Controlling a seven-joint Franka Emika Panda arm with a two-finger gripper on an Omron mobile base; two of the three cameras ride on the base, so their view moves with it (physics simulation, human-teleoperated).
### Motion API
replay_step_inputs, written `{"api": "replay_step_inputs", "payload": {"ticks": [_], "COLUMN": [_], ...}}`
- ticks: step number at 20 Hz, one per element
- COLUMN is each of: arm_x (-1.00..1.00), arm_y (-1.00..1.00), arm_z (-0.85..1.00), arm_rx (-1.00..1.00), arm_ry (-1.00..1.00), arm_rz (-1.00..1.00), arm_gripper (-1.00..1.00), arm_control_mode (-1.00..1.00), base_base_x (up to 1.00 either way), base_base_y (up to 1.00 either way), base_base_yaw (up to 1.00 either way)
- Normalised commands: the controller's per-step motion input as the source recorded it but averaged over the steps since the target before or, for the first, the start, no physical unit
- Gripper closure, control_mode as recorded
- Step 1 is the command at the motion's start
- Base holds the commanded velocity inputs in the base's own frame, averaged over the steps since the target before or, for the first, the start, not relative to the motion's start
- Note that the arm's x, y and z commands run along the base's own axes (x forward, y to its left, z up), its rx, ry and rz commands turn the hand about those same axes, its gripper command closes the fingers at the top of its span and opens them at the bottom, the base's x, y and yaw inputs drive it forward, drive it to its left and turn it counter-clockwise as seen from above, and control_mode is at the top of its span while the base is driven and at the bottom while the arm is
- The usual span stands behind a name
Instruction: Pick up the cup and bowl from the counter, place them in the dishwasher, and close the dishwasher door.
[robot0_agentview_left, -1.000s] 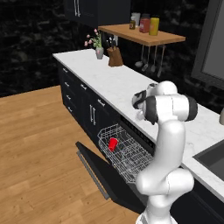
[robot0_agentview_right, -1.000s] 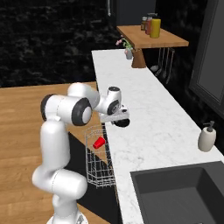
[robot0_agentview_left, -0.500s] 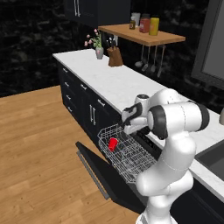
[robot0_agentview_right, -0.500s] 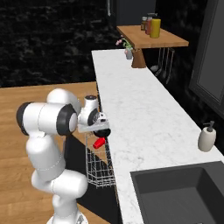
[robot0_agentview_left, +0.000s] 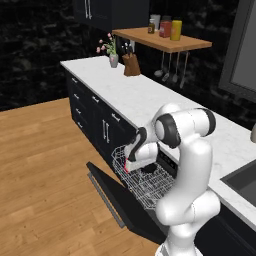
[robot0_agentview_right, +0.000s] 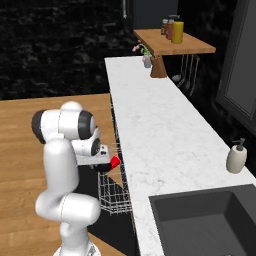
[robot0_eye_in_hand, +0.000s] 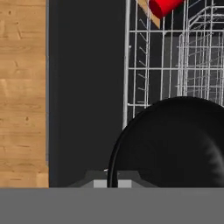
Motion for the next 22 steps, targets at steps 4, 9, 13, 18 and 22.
{"api": "replay_step_inputs", "payload": {"ticks": [4,9,13,18,22], "arm_x": [0.31,0.42,0.32,0.47,0.51], "arm_y": [0.33,0.08,-0.04,-0.04,-0.16], "arm_z": [-0.54,-0.38,-0.52,-0.40,-0.41], "arm_rx": [-0.01,-0.12,-0.06,-0.08,-0.08], "arm_ry": [-0.01,-0.02,0.02,0.00,0.00], "arm_rz": [-0.03,-0.04,0.00,0.00,0.00], "arm_gripper": [1.00,1.00,1.00,1.00,1.00], "arm_control_mode": [-1.00,-1.00,-1.00,-1.00,-1.00], "base_base_x": [0.00,0.00,0.00,0.00,0.00], "base_base_y": [0.00,0.00,0.00,0.00,0.00], "base_base_yaw": [0.00,0.00,0.00,0.00,0.00]}}
